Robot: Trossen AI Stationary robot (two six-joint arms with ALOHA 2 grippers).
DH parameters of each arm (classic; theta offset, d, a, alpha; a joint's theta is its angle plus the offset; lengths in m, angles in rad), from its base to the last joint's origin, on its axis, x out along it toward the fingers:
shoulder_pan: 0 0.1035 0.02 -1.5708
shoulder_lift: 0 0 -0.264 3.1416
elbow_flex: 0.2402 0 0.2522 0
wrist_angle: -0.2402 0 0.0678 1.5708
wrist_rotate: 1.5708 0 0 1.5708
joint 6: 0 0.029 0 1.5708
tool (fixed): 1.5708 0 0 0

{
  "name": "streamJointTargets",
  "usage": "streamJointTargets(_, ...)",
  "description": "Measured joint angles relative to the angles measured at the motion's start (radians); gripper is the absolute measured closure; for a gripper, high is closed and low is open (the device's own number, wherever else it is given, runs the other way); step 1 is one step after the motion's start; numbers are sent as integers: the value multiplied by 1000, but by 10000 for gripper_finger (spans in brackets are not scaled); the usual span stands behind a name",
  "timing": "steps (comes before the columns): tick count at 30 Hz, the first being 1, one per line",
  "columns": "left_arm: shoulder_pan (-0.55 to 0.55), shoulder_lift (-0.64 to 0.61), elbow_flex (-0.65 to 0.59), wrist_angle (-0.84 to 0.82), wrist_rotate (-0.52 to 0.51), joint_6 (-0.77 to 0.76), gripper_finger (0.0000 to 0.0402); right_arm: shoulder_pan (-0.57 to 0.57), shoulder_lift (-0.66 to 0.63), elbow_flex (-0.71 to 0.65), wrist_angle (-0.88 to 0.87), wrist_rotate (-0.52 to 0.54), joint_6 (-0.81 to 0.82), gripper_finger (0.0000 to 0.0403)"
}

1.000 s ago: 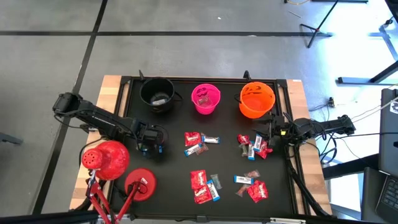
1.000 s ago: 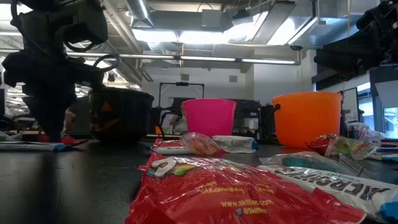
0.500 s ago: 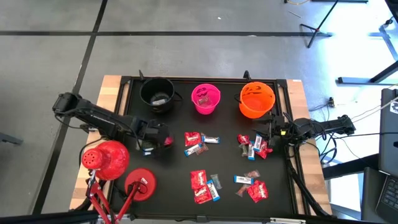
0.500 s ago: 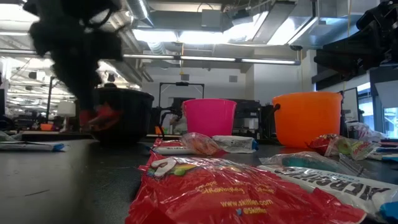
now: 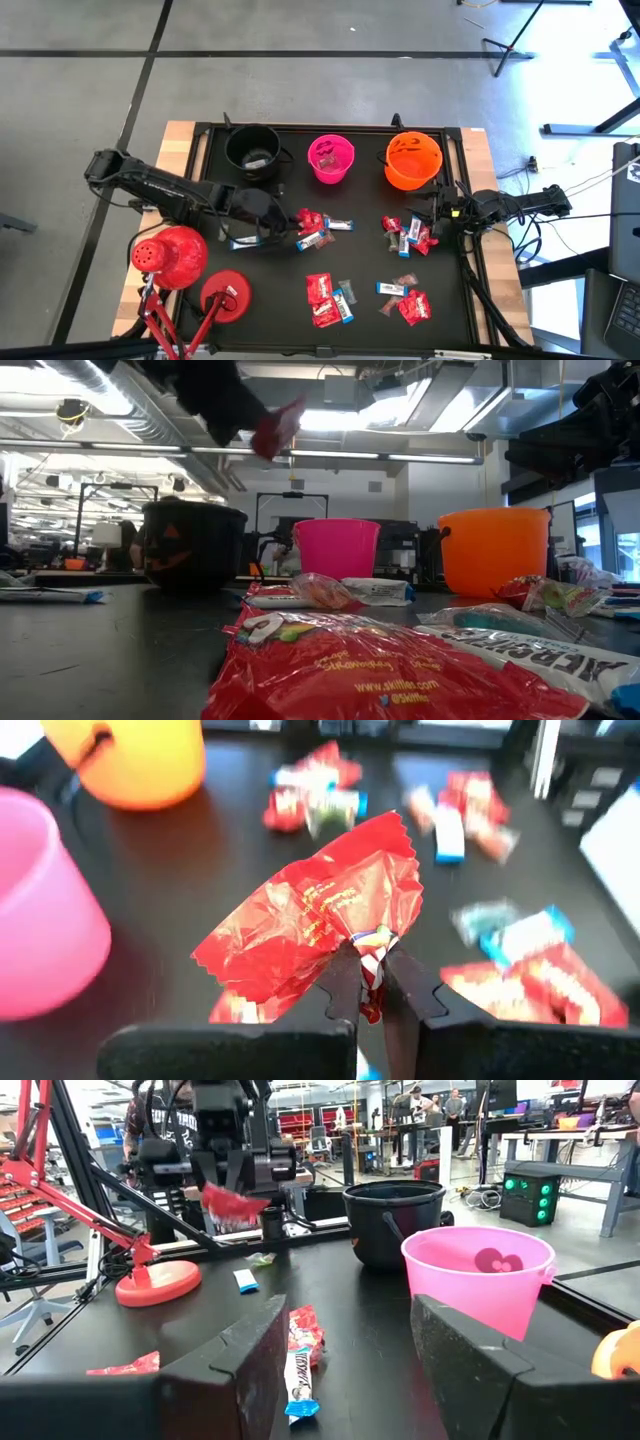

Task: Organize candy in baskets
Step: Put the red candy into the orange bucket

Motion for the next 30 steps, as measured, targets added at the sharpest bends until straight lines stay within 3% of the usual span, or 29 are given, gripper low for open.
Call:
streamJointTargets(8, 25, 0, 0, 93, 8, 71, 397, 0, 0, 0, 0, 0, 0, 189)
streamJointTargets(21, 49, 0, 0, 185, 114, 73, 396, 0, 0, 0, 29, 4, 0, 189)
streamJointTargets(30, 121, 0, 0, 236, 139, 110, 396, 0, 0, 0, 61, 5, 29, 189)
